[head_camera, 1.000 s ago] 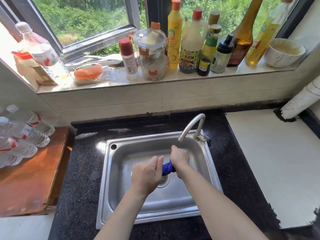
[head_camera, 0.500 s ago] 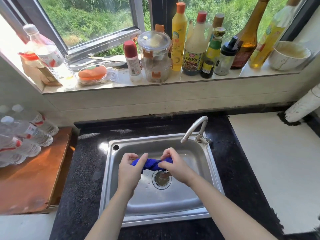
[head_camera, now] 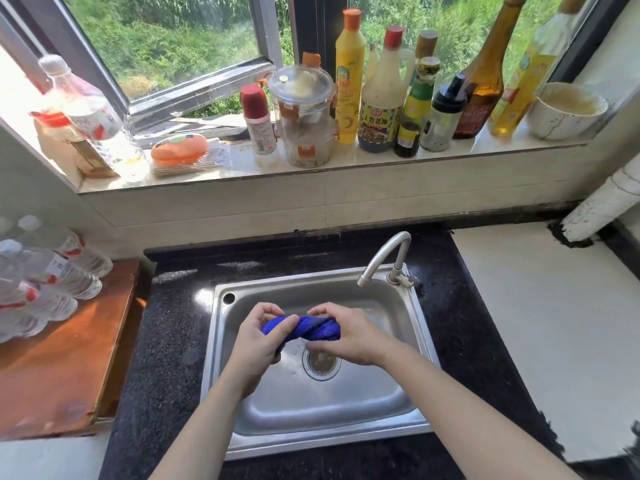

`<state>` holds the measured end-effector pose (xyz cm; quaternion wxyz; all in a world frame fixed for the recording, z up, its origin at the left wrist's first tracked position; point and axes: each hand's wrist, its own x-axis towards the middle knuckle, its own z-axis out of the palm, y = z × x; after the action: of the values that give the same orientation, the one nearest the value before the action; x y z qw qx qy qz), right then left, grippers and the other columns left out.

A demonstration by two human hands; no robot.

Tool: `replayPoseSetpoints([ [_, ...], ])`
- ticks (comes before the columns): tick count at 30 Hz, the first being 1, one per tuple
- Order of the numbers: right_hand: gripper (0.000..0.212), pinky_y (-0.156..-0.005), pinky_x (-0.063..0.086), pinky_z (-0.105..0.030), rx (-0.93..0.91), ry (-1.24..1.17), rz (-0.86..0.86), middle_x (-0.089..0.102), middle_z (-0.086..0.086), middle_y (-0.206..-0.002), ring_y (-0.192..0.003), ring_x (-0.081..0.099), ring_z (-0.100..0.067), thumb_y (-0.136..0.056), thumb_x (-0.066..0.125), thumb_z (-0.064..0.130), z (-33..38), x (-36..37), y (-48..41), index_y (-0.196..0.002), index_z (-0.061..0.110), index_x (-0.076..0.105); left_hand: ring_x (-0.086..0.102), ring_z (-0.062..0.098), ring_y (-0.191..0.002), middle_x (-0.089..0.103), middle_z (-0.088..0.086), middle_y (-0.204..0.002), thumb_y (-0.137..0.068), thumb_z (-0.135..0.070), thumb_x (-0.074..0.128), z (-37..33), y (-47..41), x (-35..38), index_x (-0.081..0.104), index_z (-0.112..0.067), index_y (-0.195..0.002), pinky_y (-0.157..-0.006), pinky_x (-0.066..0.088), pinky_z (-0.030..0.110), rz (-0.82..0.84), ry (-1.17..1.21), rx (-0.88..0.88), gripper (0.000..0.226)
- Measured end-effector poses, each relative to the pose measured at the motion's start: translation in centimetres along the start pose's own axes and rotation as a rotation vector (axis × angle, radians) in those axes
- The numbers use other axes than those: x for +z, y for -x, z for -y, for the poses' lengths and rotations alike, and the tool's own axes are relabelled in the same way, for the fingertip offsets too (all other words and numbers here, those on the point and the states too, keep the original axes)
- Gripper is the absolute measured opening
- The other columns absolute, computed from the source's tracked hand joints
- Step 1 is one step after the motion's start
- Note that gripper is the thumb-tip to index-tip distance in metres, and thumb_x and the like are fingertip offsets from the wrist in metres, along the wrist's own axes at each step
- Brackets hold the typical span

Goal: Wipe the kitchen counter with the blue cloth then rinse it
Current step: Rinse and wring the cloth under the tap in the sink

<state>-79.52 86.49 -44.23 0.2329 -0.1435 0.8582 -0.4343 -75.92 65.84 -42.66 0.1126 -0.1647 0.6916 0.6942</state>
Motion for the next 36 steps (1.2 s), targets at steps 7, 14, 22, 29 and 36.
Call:
replayPoseSetpoints([
  [7, 0.027, -0.062, 0.052, -0.028, 0.03, -0.215, -0.149, 0.067, 0.006, -0.069, -0.06, 0.06, -0.008, -0.089, 0.067, 0.057, 0.8, -0.3, -0.1, -0.097, 0.031, 0.066, 0.052, 0.009, -0.066, 0.06, -0.011, -0.077, -0.091, -0.03, 0.071, 0.6, 0.2, -0.3, 0.056, -0.025, -0.091, -0.061, 0.044, 0.023, -0.075, -0.391, 0.233, 0.016],
  [14, 0.03, -0.076, 0.053, -0.031, 0.039, -0.152, -0.255, 0.073, 0.005, -0.078, -0.076, 0.066, -0.008, -0.093, 0.059, 0.059, 0.4, 0.8, -0.4, -0.09, 0.03, 0.07, 0.06, 0.0, -0.096, 0.063, -0.016, -0.103, -0.091, -0.027, 0.072, 0.5, 0.4, -1.1, 0.057, -0.035, -0.114, -0.081, 0.043, 0.01, 0.064, -0.574, 0.33, 0.028],
  [22, 0.038, -0.066, 0.048, -0.028, 0.09, -0.221, -0.303, 0.069, 0.001, -0.067, -0.063, 0.061, -0.01, -0.093, 0.064, 0.052, 0.5, 2.0, -0.1, -0.076, 0.019, 0.072, 0.055, 0.003, -0.084, 0.047, -0.014, -0.097, -0.094, -0.028, 0.067, 2.4, 0.2, -2.1, 0.063, -0.024, -0.121, -0.076, 0.046, 0.02, 0.087, -0.851, 0.521, 0.028],
  [29, 0.043, -0.042, 0.031, -0.012, 0.207, -0.639, -0.239, 0.047, 0.01, -0.043, -0.038, 0.038, -0.003, -0.097, 0.067, 0.031, 2.9, 2.0, 0.0, -0.059, 0.013, 0.058, 0.056, 0.016, -0.068, 0.047, -0.005, -0.095, -0.087, -0.016, 0.075, 3.6, -0.1, -2.0, 0.059, -0.011, -0.105, -0.054, 0.053, 0.035, -0.096, -0.898, 0.702, 0.024],
  [36, 0.031, -0.04, 0.022, -0.021, 0.326, -0.823, -0.165, 0.043, 0.002, -0.054, -0.041, 0.028, -0.011, -0.09, 0.074, 0.041, 2.4, 1.9, 0.4, -0.071, 0.019, 0.063, 0.054, 0.003, -0.083, 0.048, -0.011, -0.095, -0.089, -0.016, 0.075, 3.8, -0.5, -1.2, 0.06, -0.021, -0.105, -0.073, 0.043, 0.011, -0.099, -0.759, 0.598, 0.023],
])
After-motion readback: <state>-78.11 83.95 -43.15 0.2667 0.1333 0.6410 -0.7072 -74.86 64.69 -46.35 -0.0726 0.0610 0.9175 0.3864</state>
